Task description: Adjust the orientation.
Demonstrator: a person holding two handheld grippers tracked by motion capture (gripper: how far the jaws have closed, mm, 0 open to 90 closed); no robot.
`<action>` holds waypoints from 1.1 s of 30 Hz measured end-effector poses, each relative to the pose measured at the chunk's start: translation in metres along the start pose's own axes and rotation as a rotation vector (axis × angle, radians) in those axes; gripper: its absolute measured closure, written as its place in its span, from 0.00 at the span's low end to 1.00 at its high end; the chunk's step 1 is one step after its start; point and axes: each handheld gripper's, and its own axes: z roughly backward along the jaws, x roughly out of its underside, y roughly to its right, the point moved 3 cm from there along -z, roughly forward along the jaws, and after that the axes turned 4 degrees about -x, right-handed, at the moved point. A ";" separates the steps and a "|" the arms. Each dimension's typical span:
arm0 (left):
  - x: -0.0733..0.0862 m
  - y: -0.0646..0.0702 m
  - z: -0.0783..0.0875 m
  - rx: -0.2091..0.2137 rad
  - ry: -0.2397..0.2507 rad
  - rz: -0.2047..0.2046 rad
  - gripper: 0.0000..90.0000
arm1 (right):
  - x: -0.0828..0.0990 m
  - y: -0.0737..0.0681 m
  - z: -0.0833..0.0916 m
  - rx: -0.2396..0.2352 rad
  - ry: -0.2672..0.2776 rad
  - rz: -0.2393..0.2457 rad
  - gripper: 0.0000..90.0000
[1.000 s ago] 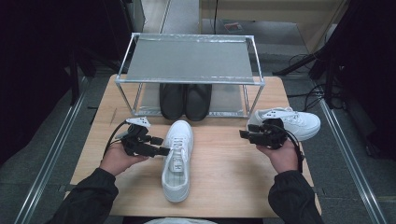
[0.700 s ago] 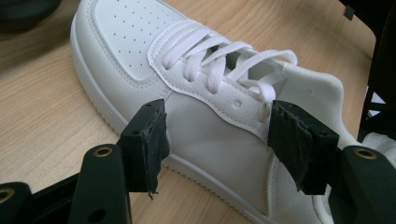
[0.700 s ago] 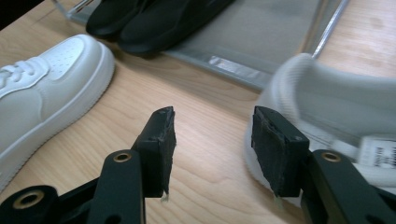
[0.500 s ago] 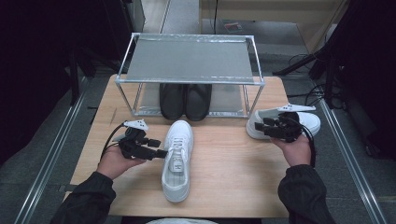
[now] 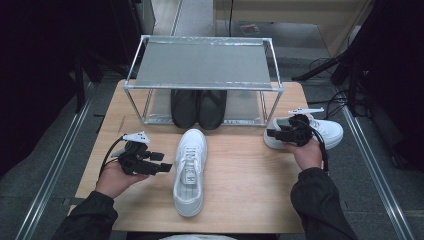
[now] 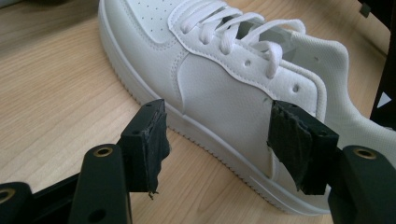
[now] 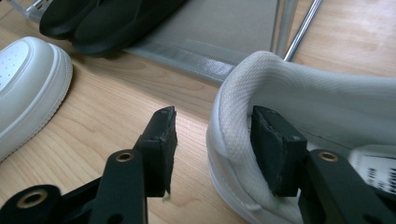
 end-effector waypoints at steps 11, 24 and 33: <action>0.003 0.000 0.002 -0.010 0.003 0.010 0.42 | 0.004 0.004 -0.025 0.021 -0.044 -0.021 0.75; 0.001 -0.003 0.002 -0.016 0.008 0.015 0.42 | 0.002 0.003 -0.019 0.032 -0.056 -0.012 0.85; -0.005 -0.004 0.000 -0.011 0.011 0.006 0.42 | -0.002 -0.001 -0.001 0.016 -0.016 -0.016 0.87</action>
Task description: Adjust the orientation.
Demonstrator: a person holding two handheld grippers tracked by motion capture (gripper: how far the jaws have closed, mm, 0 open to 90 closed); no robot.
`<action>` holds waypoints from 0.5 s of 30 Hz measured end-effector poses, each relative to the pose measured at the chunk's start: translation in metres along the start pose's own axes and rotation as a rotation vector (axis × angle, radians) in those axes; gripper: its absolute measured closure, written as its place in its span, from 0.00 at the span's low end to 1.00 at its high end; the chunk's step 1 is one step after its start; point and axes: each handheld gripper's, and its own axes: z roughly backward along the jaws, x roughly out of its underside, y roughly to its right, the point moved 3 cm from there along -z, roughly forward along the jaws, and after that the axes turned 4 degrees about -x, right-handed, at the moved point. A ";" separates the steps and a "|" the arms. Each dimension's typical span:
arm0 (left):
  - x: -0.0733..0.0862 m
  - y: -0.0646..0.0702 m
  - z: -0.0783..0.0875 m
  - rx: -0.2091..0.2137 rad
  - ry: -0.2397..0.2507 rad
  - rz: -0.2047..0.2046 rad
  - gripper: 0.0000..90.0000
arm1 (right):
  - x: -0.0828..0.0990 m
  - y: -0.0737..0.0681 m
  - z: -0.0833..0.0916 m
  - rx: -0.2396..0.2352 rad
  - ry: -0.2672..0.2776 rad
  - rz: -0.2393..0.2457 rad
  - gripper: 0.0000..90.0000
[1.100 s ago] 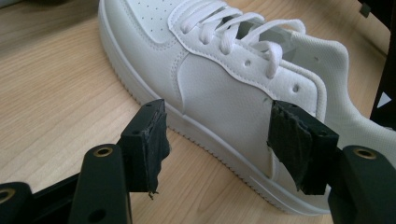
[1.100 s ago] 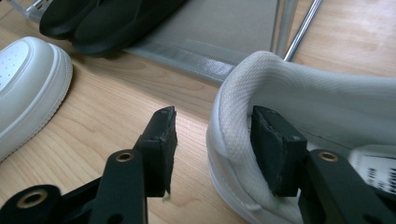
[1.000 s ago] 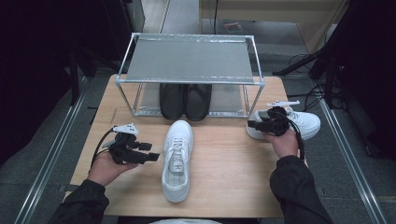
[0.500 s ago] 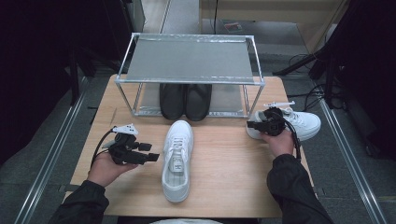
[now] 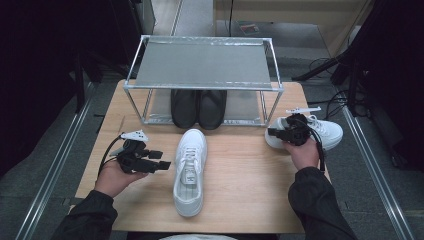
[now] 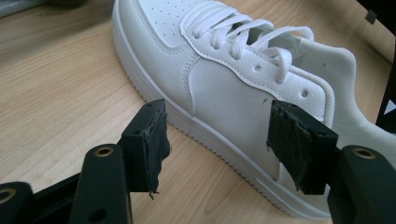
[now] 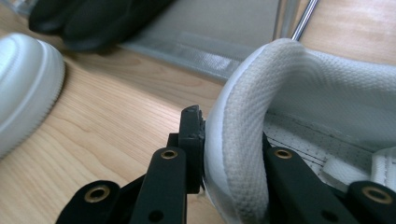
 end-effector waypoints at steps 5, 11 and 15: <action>-0.004 0.000 -0.004 0.004 -0.005 -0.008 0.42 | -0.002 -0.007 0.013 0.018 0.030 0.035 0.86; -0.007 -0.005 -0.005 0.001 -0.007 -0.005 0.42 | -0.002 -0.024 0.020 0.051 0.001 0.116 0.85; -0.010 -0.009 -0.005 -0.007 0.000 -0.002 0.42 | 0.000 -0.042 0.021 0.066 -0.041 0.172 0.84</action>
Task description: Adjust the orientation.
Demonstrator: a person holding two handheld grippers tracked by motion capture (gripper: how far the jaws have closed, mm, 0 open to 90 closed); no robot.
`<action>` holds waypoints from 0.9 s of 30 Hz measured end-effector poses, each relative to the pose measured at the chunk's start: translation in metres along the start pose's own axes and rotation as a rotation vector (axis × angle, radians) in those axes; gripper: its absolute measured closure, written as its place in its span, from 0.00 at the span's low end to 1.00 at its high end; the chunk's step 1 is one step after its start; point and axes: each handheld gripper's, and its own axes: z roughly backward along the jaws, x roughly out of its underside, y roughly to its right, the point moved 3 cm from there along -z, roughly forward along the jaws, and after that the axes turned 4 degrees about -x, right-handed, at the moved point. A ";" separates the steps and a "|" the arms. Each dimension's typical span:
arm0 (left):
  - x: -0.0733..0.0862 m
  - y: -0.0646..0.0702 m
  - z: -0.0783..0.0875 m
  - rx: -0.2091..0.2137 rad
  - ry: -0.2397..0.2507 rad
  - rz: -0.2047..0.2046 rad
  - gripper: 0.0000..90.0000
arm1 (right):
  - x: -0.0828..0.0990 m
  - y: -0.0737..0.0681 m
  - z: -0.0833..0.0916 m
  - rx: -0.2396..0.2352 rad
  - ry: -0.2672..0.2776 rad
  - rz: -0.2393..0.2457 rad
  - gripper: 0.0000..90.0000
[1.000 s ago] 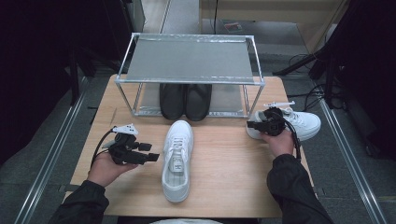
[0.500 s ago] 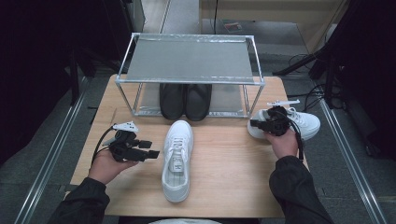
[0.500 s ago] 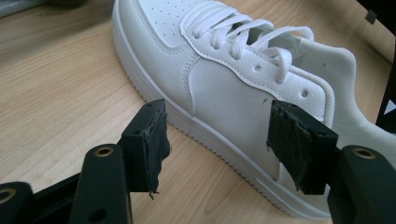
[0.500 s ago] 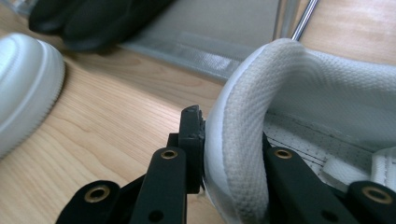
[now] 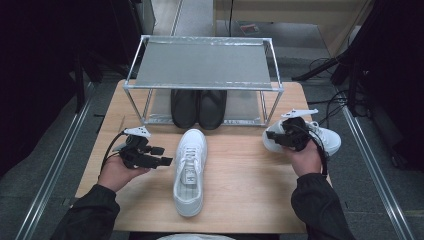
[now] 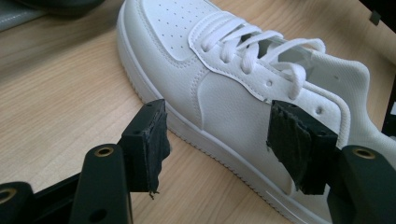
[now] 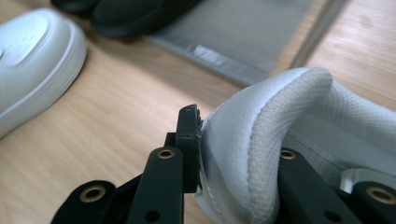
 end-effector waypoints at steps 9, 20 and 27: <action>-0.006 -0.001 0.000 -0.018 0.024 -0.006 0.43 | 0.000 -0.050 0.009 -0.076 0.005 0.058 0.84; -0.007 -0.001 -0.002 -0.017 0.015 -0.011 0.42 | 0.001 -0.096 -0.008 -0.157 -0.053 0.093 0.83; -0.006 0.000 -0.003 -0.017 0.007 -0.014 0.42 | 0.001 -0.122 -0.025 -0.195 -0.089 0.136 0.83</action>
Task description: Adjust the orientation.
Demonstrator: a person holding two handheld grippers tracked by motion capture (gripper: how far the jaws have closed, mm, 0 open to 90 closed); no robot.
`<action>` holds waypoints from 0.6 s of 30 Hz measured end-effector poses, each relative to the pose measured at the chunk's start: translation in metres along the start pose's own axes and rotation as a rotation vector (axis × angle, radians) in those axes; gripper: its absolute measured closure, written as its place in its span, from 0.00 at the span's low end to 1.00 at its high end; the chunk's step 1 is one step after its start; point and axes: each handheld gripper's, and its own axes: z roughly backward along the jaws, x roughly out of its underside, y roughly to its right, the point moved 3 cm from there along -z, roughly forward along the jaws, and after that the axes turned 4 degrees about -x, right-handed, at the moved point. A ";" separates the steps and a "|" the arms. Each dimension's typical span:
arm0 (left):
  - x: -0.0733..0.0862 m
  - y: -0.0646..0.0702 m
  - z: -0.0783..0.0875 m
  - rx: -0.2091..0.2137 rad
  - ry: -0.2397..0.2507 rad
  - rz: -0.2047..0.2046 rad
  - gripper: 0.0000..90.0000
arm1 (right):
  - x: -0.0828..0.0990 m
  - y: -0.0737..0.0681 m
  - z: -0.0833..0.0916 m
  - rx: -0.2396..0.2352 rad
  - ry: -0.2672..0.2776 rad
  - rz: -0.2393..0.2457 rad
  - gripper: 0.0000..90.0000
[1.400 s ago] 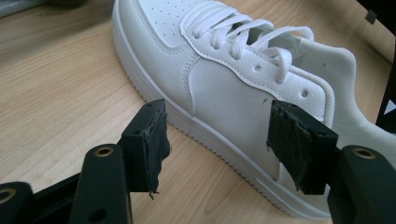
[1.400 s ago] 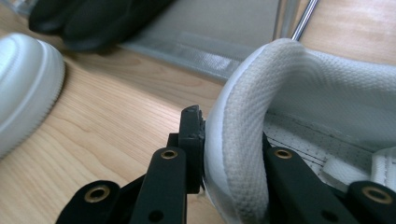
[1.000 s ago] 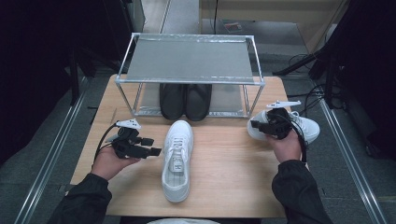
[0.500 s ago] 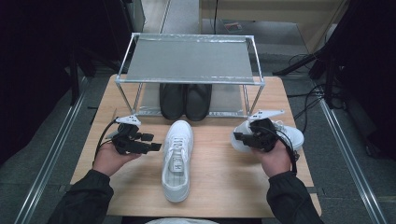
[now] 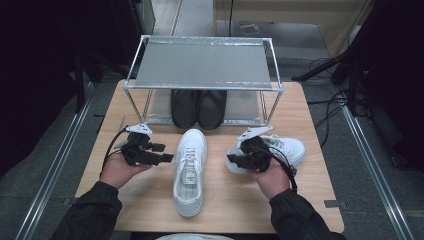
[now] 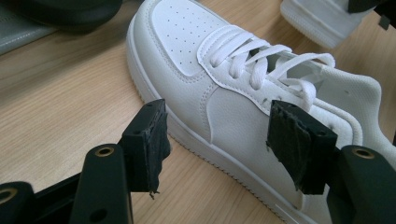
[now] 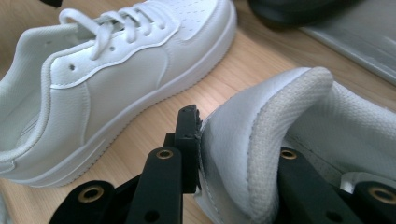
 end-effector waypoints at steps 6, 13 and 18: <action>0.000 0.000 0.000 0.002 0.000 -0.003 0.42 | 0.002 -0.007 -0.020 -0.008 -0.044 0.015 0.84; 0.000 0.000 0.000 0.002 0.001 0.002 0.42 | -0.001 -0.021 -0.032 -0.102 -0.023 -0.004 0.84; 0.001 0.001 0.000 0.006 0.001 0.003 0.42 | 0.004 -0.024 -0.045 -0.124 -0.059 0.003 0.84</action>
